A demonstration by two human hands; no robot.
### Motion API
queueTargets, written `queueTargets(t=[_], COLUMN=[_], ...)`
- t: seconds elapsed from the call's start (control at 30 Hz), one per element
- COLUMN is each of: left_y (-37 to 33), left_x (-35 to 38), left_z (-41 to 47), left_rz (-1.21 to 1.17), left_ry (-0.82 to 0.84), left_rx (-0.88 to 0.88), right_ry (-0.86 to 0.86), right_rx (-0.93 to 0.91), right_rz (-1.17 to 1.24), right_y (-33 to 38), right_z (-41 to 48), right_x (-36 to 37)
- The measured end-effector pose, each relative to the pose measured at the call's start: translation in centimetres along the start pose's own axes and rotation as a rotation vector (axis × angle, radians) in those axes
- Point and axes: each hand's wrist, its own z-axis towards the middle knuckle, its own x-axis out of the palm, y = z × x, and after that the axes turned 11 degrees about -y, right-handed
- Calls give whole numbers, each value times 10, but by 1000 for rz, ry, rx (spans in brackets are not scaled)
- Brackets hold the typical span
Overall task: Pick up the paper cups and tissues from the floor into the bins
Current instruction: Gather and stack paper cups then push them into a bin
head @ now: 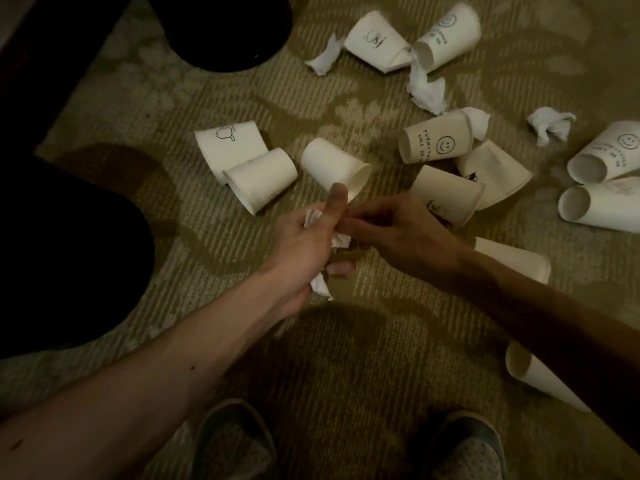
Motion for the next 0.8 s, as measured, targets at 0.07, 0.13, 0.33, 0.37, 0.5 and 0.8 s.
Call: queueTargets(t=[0.07, 0.13, 0.33, 0.37, 0.5, 0.8], left_y=[0, -1, -7, -8, -11, 5], left_x=[-6, -11, -24, -25, -23, -17], left_z=[5, 11, 34, 39, 57, 58], left_rz=[-11, -24, 42, 27, 25, 202], left_ry=[-47, -56, -146, -178, -258, -213], left_rx=[-27, -56, -30, -41, -61, 57], right_ry=[86, 134, -323, -330, -195, -151], right_rx=[28, 27, -205, -220, -104, 194], right_rz=[-61, -121, -525, -607, -652, -57], right_y=[2, 4, 3, -1, -16, -26], right_z=[8, 17, 63, 72, 96, 72], right_x=[3, 2, -10, -11, -6, 7])
